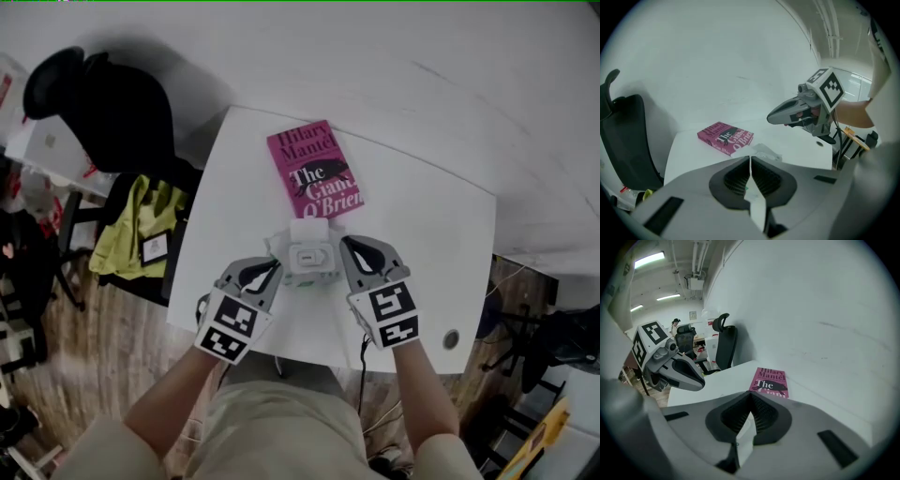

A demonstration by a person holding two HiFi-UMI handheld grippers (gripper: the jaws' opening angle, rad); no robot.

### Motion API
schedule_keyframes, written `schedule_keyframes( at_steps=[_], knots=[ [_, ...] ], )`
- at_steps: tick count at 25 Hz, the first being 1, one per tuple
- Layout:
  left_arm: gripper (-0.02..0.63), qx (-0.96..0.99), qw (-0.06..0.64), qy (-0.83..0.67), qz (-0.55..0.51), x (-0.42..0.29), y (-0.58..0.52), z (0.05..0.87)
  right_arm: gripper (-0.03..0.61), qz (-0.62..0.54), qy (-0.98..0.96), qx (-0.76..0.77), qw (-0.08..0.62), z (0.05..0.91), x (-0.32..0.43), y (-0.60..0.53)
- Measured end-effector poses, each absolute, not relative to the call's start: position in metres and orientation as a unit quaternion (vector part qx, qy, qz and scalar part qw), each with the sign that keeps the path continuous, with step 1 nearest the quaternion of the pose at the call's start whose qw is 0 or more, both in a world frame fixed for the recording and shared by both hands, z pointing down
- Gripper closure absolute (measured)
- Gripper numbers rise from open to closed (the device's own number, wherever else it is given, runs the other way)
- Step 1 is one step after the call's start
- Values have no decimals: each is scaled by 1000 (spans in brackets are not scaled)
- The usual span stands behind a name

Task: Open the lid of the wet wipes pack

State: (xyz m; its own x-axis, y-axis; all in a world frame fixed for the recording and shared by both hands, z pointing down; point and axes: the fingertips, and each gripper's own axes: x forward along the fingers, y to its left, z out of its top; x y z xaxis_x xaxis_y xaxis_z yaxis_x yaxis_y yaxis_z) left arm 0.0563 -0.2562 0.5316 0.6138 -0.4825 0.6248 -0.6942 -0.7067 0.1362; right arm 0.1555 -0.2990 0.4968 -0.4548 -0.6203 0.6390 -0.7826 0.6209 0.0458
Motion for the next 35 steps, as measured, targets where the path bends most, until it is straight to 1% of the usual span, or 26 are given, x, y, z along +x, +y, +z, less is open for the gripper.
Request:
schedule_keyframes(
  at_steps=[11,16,18,24,28,31,35],
  knots=[
    [584,901,97,-355,229,50,-277,411,555,71,-853,464,227,368,155,-272],
    [584,912,67,-360,186,51,-270,356,555,55,-850,490,184,318,161,-258],
    [584,916,53,-360,168,51,-268,337,555,48,-851,492,177,301,163,-251],
    [584,927,53,-357,105,46,-260,283,555,4,-849,506,155,251,162,-223],
    [584,929,52,-360,71,36,-252,250,555,-7,-841,526,125,230,165,-208],
    [584,929,31,-362,72,32,-242,240,555,-5,-837,536,110,222,169,-195],
    [584,927,13,-366,82,27,-230,238,555,-13,-828,557,66,204,174,-179]
  ],
)
